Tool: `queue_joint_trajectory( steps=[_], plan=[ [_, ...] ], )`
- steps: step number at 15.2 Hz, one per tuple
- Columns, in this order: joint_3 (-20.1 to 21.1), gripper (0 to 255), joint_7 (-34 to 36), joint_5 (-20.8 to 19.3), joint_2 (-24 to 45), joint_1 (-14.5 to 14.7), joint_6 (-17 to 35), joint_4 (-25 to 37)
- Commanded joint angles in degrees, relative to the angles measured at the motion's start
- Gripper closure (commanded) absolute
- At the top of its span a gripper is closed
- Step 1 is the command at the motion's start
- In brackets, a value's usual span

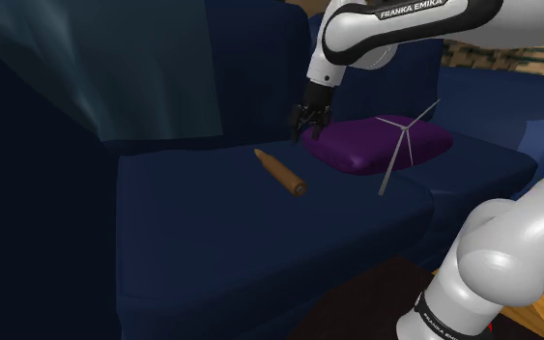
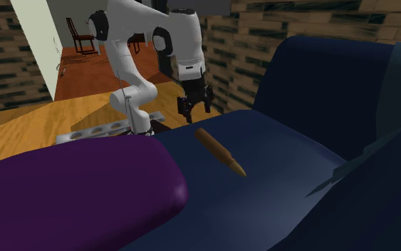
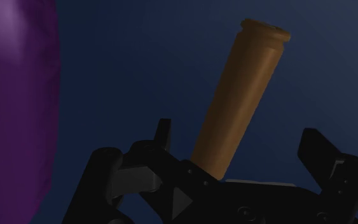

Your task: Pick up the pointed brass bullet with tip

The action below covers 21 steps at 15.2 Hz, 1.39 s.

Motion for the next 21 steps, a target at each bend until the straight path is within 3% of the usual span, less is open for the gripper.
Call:
queue_joint_trajectory(
  steps=[1,7,16,17,21],
  plan=[
    [-0.10,0,0.63,1.19,4.36,0.21,1.93,1.39],
    [-0.16,0,2.10,5.06,16.98,0.90,6.34,6.65],
    [-0.10,0,1.07,5.75,19.03,0.98,12.03,2.94],
    [-0.07,255,1.15,5.73,19.06,1.00,11.87,3.14],
    [-0.06,255,1.16,5.73,19.01,1.01,11.93,3.03]
  ],
)
